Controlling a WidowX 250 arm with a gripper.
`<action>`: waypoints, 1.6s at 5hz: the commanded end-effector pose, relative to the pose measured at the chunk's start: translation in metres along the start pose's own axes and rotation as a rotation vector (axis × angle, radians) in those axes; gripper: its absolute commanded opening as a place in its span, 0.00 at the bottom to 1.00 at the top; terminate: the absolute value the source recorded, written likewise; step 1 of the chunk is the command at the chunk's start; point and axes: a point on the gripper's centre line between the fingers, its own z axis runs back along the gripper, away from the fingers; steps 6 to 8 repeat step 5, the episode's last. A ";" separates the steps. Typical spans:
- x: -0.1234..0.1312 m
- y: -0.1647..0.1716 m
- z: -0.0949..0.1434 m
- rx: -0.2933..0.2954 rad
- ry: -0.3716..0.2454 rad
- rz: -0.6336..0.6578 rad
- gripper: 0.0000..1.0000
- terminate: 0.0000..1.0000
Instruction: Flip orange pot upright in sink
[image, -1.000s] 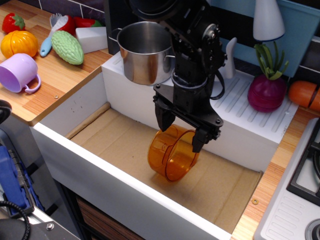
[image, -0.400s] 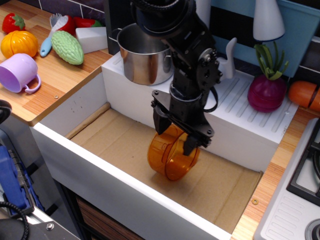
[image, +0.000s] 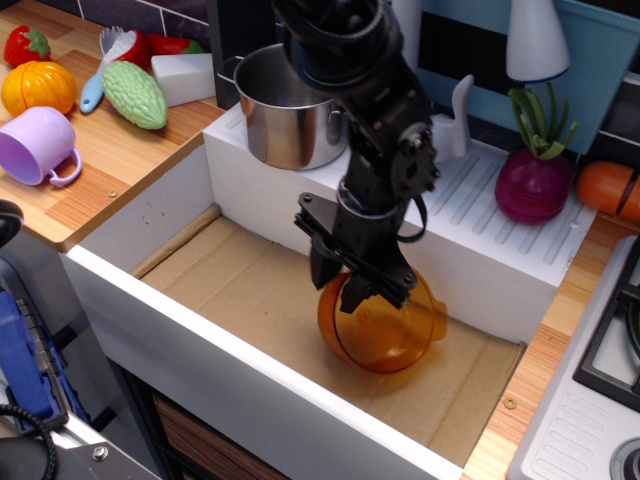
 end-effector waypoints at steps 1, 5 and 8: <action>-0.003 0.017 0.000 0.024 -0.029 -0.013 0.00 0.00; -0.013 0.042 -0.001 0.032 -0.030 -0.076 1.00 1.00; -0.013 0.042 -0.001 0.032 -0.030 -0.076 1.00 1.00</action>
